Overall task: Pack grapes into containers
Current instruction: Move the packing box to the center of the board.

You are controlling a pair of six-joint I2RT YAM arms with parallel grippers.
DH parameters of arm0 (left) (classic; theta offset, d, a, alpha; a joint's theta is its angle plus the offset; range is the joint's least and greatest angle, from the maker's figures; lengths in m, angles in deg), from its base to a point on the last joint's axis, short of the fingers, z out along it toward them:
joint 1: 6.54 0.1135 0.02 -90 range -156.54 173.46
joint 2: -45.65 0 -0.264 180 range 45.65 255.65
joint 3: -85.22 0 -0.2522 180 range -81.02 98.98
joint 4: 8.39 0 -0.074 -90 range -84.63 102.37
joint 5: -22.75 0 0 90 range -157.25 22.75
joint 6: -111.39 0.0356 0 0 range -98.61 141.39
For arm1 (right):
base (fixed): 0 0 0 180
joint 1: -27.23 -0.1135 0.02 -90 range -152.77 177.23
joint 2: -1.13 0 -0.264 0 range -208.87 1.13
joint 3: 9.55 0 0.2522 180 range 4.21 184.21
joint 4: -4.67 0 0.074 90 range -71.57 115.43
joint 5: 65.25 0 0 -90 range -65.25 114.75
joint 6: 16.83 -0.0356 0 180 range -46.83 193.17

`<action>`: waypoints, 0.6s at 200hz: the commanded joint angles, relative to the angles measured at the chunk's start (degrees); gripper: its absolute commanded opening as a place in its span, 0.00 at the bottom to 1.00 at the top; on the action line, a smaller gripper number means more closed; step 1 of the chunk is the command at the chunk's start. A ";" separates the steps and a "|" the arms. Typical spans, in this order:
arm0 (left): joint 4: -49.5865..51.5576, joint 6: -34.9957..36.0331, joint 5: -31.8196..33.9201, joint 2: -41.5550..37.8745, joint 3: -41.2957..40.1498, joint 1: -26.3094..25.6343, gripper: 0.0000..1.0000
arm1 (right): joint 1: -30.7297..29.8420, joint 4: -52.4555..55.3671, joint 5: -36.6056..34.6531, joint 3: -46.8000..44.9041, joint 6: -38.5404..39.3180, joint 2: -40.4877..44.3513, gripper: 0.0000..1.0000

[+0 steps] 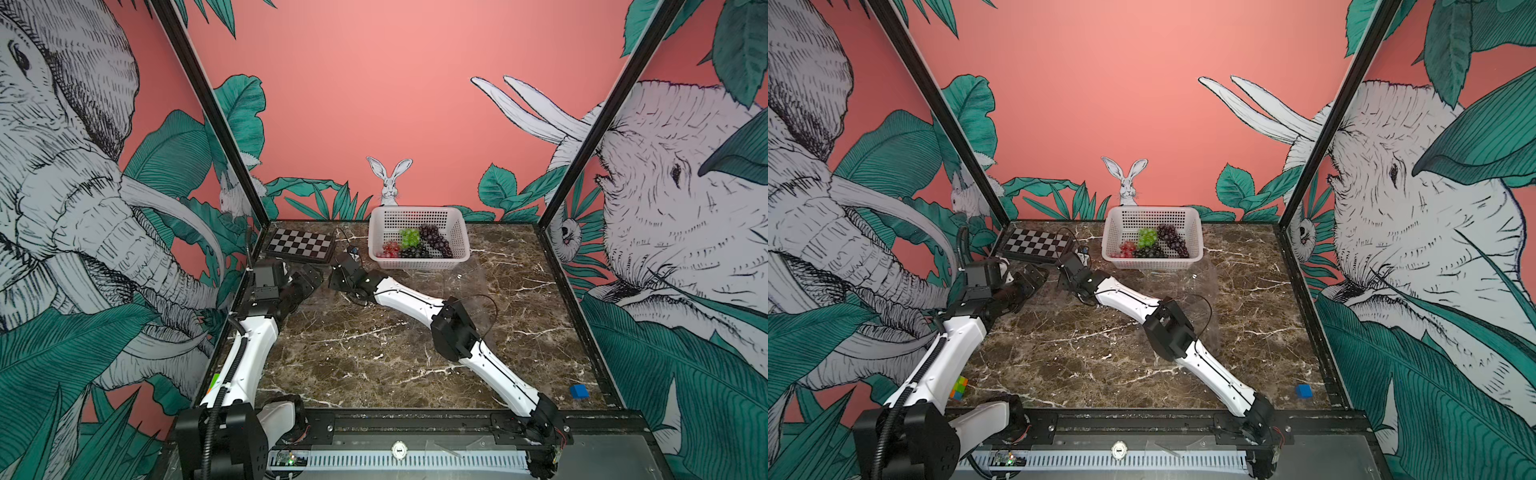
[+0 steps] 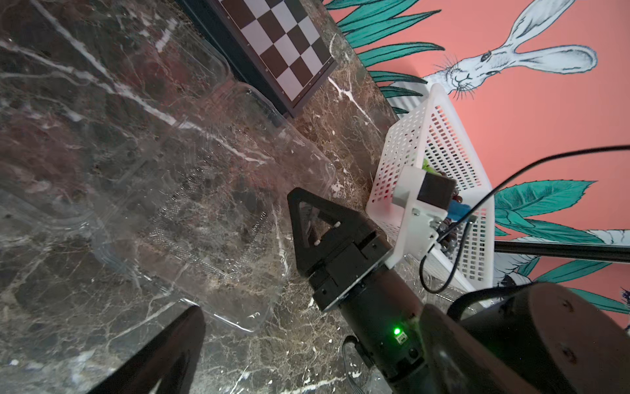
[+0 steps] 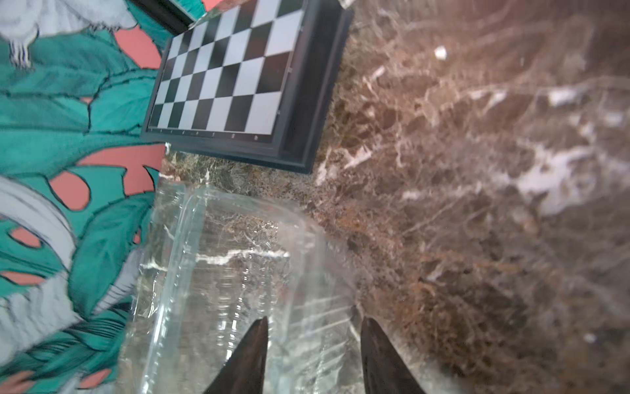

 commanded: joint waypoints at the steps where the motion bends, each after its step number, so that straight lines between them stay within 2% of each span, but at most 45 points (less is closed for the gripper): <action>1: -3.54 0.67 -3.04 -1.45 -0.43 0.33 0.99 | 0.46 -0.61 0.20 -1.07 6.59 6.51 0.58; 23: -5.47 0.02 -4.68 -2.37 -0.08 0.29 0.99 | 0.66 0.93 -0.94 -4.92 13.69 12.71 0.77; 44: -9.02 -1.83 -7.31 -2.37 -0.42 0.04 0.99 | 1.59 0.11 -3.29 -14.80 18.94 21.73 0.98; 58: -11.45 -2.92 -8.61 -2.17 -0.74 -0.53 0.99 | 2.84 -0.54 -4.99 -22.92 22.19 28.40 0.98; 81: -12.18 -2.03 -6.85 -1.62 0.35 -3.73 0.99 | 6.31 -0.62 -7.57 -35.95 26.48 39.18 0.98; 120: -13.06 -0.68 -2.29 0.27 2.84 -11.33 0.99 | 16.94 0.43 -12.49 -59.23 28.53 56.43 0.98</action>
